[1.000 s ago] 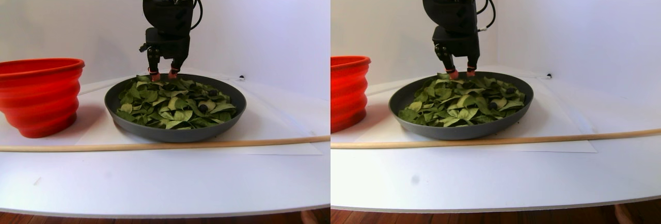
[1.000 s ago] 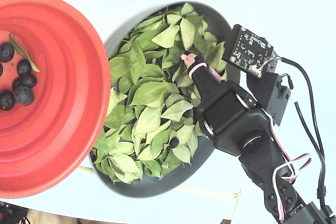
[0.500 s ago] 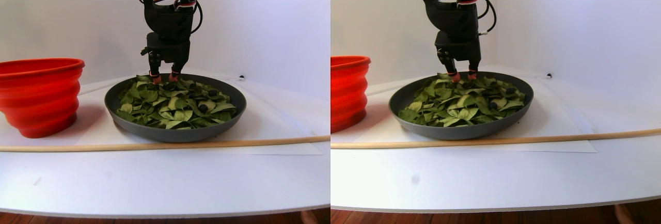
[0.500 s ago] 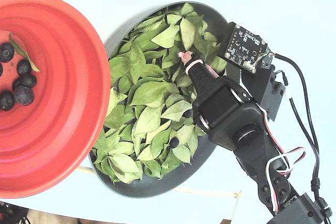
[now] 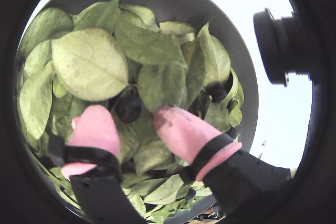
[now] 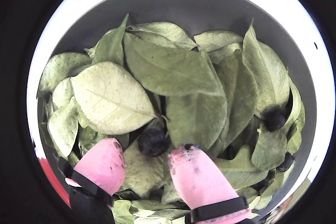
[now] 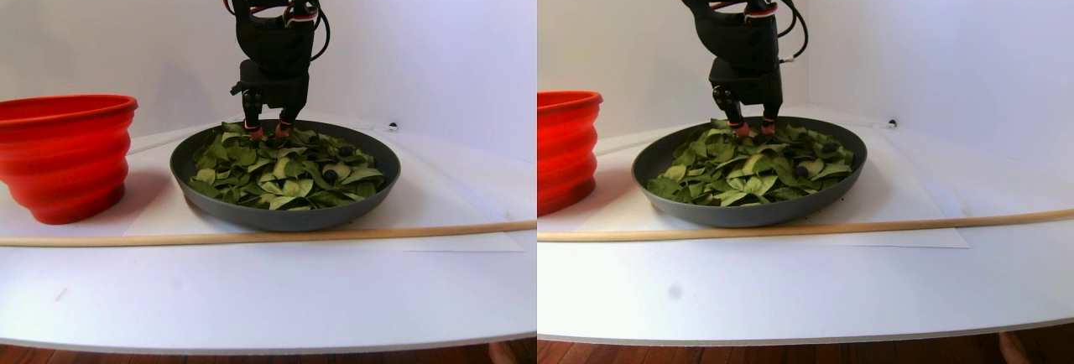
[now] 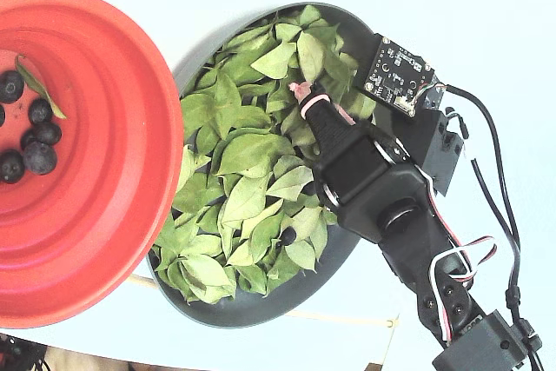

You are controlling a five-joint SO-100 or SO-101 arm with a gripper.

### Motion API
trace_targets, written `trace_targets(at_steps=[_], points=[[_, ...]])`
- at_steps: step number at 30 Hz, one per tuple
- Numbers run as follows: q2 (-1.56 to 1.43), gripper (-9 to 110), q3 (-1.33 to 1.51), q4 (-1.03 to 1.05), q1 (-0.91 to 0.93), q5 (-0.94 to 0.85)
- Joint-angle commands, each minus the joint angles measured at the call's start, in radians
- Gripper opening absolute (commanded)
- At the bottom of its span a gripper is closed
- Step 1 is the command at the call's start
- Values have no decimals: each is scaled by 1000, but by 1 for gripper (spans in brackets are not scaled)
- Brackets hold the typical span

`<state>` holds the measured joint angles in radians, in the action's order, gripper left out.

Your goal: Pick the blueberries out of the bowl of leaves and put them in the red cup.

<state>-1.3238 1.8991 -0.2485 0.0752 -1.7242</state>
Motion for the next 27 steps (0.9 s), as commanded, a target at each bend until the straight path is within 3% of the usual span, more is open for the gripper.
trace_targets(at_steps=[1, 27], points=[[-20, 16, -55, -17, 20, 8], [49, 17, -64, -17, 17, 40]])
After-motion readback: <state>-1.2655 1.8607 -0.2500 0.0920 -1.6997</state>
